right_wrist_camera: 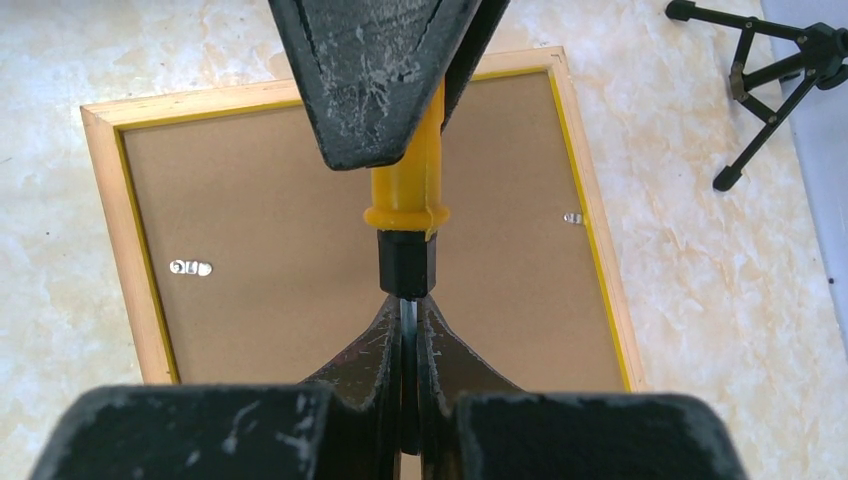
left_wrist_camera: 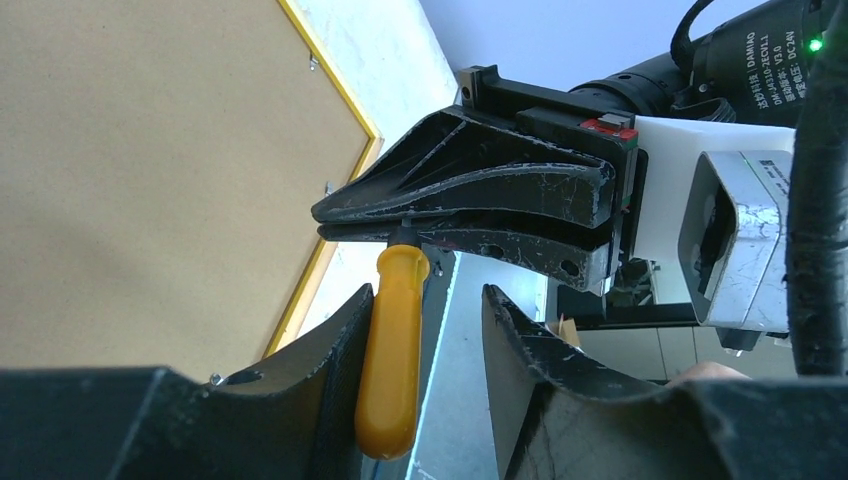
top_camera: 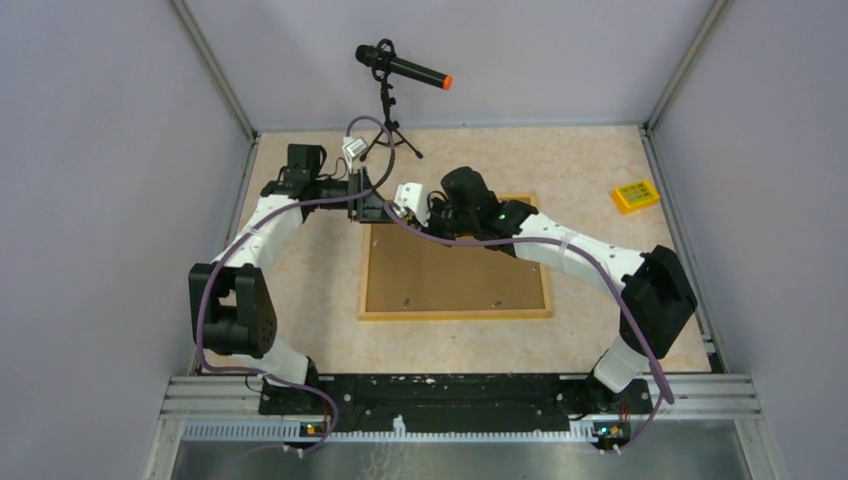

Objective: Take the photo out of the frame

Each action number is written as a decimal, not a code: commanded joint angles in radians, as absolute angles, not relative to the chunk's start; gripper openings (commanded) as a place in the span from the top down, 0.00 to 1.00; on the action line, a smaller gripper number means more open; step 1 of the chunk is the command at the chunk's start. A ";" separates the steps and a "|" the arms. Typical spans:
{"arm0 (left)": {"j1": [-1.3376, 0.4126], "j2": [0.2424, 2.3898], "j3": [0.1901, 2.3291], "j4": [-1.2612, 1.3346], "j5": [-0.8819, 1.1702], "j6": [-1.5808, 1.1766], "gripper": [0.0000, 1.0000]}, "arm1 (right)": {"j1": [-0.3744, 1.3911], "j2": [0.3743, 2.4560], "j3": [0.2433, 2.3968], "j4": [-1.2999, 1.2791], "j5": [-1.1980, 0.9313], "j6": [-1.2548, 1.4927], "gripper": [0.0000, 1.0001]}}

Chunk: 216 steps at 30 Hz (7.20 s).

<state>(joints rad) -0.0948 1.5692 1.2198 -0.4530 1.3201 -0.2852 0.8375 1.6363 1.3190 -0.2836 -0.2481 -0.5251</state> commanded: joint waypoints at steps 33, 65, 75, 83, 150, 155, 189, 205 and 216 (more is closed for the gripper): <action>0.073 1.690 1.314 -0.785 0.681 0.164 1.00 | 0.814 1.460 0.881 -0.600 -0.343 -0.634 0.37; 0.004 1.801 1.311 -0.698 0.595 0.093 1.00 | 0.857 1.547 0.799 -0.453 -0.134 -0.565 0.59; 0.003 1.707 1.097 -0.634 0.675 -0.010 1.00 | 0.868 1.591 0.821 -0.426 -0.136 -0.568 0.80; 0.003 1.725 0.992 -0.448 0.801 -0.209 1.00 | 0.880 1.619 0.836 -0.422 -0.150 -0.573 0.90; 0.107 1.624 1.238 -0.615 0.849 0.003 1.00 | 0.035 2.008 1.434 -0.638 -0.293 -0.329 0.76; 0.128 1.604 1.233 -0.629 0.848 0.003 1.00 | 0.105 2.058 1.490 -0.661 -0.301 -0.495 0.98; -0.030 1.492 1.127 -1.022 0.592 0.617 1.00 | 0.267 2.220 2.195 -0.830 -0.324 -0.499 0.34; -0.156 1.538 1.046 -0.842 0.479 0.504 1.00 | -0.023 1.782 1.362 -0.632 -0.286 0.073 0.35; -0.186 1.555 1.015 -0.789 0.411 0.484 1.00 | -0.021 1.937 1.416 -0.537 -0.284 0.226 0.44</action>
